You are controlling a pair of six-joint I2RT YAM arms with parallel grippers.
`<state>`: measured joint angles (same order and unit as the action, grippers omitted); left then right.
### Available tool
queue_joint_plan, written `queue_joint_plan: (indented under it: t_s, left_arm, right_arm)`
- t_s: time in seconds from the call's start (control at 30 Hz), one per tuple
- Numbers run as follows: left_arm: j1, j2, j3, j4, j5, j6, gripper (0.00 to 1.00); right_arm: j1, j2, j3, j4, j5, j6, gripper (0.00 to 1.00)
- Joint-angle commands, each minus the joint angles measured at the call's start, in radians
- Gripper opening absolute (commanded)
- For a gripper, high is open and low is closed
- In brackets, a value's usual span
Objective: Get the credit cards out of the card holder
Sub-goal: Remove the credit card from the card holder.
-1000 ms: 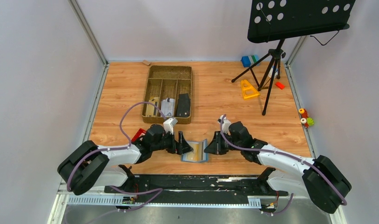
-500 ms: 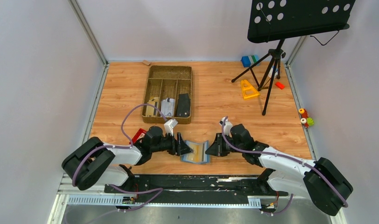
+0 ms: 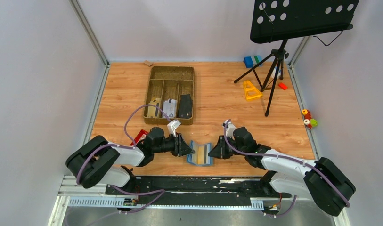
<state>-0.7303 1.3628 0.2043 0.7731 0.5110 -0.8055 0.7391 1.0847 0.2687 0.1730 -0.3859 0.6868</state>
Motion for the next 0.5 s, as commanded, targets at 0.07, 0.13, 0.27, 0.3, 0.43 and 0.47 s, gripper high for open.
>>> queue_joint_plan:
  t_s: [0.07,0.13,0.27,0.3,0.43,0.47]
  left_arm:
    - [-0.001,0.048,0.006,0.099,0.027,-0.010,0.27]
    - [-0.001,0.042,0.006,0.088,0.014,-0.006,0.17]
    - [-0.001,0.010,0.010,0.027,-0.014,0.016,0.01]
    - [-0.001,0.001,0.012,0.010,-0.019,0.021,0.00]
    - [-0.002,-0.040,0.010,-0.034,-0.048,0.036,0.00]
    - [-0.002,-0.052,0.011,-0.046,-0.051,0.039,0.00]
  right_arm:
    - [0.006,-0.009,-0.019,0.047,0.027,-0.010,0.00]
    - [0.005,-0.018,-0.015,0.027,0.038,-0.018,0.00]
    - [0.006,-0.062,0.000,-0.056,0.087,-0.039,0.07]
    - [0.006,-0.077,0.005,-0.077,0.100,-0.047,0.09]
    - [0.006,-0.133,0.022,-0.141,0.139,-0.064,0.23]
    - [0.006,-0.146,0.026,-0.153,0.146,-0.066,0.26]
